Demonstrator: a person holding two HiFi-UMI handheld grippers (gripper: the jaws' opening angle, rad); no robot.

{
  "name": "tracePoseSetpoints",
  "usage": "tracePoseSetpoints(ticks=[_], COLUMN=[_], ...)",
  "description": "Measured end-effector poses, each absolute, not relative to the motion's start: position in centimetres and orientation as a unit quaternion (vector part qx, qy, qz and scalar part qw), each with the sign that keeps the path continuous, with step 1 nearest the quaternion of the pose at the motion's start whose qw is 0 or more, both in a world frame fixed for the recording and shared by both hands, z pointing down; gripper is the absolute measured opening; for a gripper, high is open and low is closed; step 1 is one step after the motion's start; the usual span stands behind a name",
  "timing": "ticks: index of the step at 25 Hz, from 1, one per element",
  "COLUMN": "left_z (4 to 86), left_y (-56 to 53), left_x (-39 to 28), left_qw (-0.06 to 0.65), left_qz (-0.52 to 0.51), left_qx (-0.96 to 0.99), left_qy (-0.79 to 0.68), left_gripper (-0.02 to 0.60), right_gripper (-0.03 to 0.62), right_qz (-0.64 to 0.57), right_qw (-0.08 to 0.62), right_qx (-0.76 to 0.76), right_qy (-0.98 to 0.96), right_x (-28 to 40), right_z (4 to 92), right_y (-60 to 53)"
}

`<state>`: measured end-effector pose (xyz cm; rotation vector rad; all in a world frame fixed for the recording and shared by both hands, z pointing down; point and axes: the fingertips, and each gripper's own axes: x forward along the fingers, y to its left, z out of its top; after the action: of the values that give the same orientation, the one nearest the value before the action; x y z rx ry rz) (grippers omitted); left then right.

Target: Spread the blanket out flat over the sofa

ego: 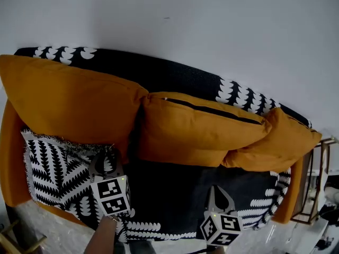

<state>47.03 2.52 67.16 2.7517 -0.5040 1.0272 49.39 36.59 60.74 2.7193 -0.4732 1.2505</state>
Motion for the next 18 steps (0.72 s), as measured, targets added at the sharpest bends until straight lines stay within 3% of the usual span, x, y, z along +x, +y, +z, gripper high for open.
tracePoseSetpoints(ticks=[18], left_z=[67.3], left_y=[1.6], left_x=[46.8], left_qw=[0.104], left_qz=[0.348], left_qx=[0.917], left_qy=[-0.166], left_gripper=[0.05], right_gripper=[0.005], right_qz=[0.419], right_qw=[0.046], right_qx=[0.891], right_qy=[-0.168], right_x=[50.7], right_z=[61.0], right_y=[35.6])
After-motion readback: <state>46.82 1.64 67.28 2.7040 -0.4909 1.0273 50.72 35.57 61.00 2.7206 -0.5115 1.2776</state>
